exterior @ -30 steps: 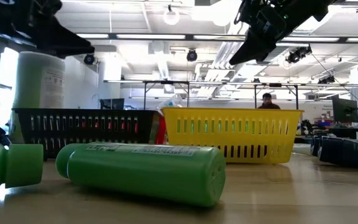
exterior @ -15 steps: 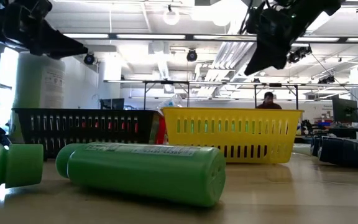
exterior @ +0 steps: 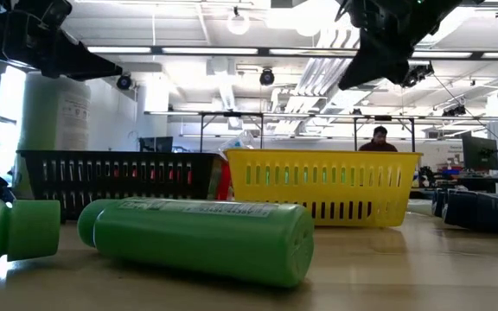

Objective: Pick & Place Travel size toiletries
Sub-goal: Put the dark blue shaving cream into the yellow bin

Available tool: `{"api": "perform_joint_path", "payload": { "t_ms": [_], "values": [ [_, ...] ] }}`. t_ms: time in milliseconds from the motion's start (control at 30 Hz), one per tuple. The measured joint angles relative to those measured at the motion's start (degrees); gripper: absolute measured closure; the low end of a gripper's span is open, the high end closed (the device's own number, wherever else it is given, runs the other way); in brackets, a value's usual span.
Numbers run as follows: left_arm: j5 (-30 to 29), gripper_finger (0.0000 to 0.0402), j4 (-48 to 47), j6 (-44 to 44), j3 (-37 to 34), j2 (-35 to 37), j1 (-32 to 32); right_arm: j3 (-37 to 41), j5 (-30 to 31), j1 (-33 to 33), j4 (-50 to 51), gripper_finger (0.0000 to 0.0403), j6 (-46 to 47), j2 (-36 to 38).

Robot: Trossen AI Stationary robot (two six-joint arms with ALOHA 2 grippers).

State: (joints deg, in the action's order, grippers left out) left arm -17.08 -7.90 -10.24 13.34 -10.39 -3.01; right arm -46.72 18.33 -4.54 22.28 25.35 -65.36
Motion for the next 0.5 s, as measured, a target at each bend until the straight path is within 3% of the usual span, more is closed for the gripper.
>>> {"api": "perform_joint_path", "payload": {
  "t_ms": [500],
  "values": [
    [0.0,0.0226,0.0,3.0,0.0,0.0,0.0,0.0,0.1,-2.1,-0.7,0.0400,5.5,0.0]
  ]
}}
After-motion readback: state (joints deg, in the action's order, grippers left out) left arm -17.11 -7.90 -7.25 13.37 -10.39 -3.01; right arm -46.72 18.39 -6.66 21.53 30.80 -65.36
